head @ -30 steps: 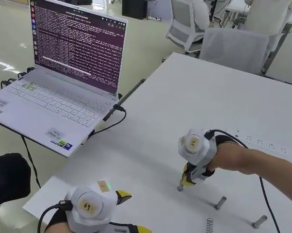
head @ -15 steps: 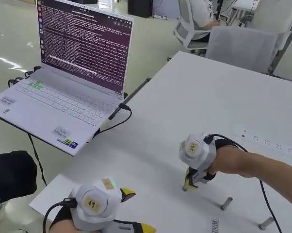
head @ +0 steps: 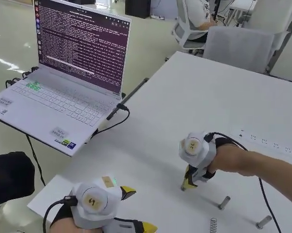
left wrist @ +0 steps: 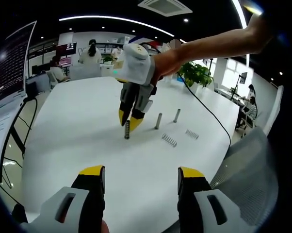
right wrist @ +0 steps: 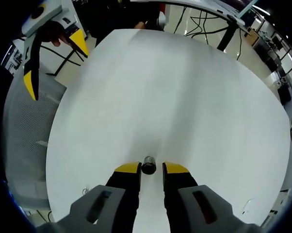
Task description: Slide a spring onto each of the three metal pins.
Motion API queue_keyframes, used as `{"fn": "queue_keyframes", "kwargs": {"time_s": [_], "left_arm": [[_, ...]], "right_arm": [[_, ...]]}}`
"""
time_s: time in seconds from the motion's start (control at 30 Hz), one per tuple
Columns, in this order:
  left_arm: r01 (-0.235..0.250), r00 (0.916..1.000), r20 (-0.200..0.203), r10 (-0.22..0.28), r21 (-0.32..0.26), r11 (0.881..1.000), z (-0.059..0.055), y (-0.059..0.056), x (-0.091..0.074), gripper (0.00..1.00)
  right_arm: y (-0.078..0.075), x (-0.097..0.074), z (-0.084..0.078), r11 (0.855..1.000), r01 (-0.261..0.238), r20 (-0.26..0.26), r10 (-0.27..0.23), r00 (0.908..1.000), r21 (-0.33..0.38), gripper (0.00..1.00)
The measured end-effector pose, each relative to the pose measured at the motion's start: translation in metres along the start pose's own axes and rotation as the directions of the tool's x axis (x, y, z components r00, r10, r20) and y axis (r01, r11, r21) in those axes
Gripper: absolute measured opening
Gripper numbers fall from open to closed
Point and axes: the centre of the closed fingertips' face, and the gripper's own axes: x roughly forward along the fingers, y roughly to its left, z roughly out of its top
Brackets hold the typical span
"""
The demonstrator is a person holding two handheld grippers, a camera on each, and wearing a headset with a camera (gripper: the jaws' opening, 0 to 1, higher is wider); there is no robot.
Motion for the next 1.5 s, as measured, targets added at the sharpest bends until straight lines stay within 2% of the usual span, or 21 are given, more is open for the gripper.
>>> {"fn": "queue_keyframes", "kwargs": {"time_s": [0.27,0.4,0.53,0.7,0.87,1.1,1.23,1.43,1.5], "left_arm": [[0.007,0.9999,0.01,-0.007,0.012,1.0,0.007,-0.002,0.001,0.56],[0.012,0.9998,0.012,-0.013,0.018,1.0,0.01,-0.005,0.002,0.56],[0.021,0.9997,0.012,-0.021,0.025,0.999,0.012,-0.008,0.004,0.56],[0.027,0.9996,0.012,-0.027,0.031,0.999,0.014,-0.009,0.006,0.56],[0.027,0.9995,0.013,-0.027,0.033,0.999,0.014,-0.01,0.005,0.56],[0.031,0.9995,0.008,-0.031,0.032,0.999,0.012,-0.012,0.005,0.56],[0.033,0.9994,0.008,-0.033,0.035,0.999,0.014,-0.013,0.005,0.56],[0.035,0.9993,0.009,-0.035,0.037,0.999,0.015,-0.015,0.005,0.56],[0.035,0.9993,0.008,-0.036,0.039,0.999,0.015,-0.015,0.005,0.56]], "right_arm": [[0.002,-0.014,-0.001,1.0,0.02,0.006,-0.02,0.9998,-0.014,0.21],[0.001,-0.023,0.004,0.999,0.031,0.053,-0.033,0.998,0.027,0.22],[0.002,-0.032,0.005,0.998,0.044,0.075,-0.047,0.9961,0.043,0.24],[0.004,-0.04,0.0,0.997,0.058,0.083,-0.063,0.9945,0.059,0.26],[0.007,-0.049,-0.004,0.991,0.073,0.125,-0.087,0.9884,0.114,0.27],[0.011,-0.062,-0.013,0.974,0.084,0.186,-0.124,0.9747,0.21,0.3],[0.012,-0.069,-0.021,0.958,0.092,0.218,-0.155,0.9636,0.272,0.32],[0.014,-0.079,-0.03,0.929,0.105,0.264,-0.207,0.942,0.354,0.33],[0.015,-0.084,-0.034,0.915,0.107,0.286,-0.23,0.9303,0.389,0.33]]}}
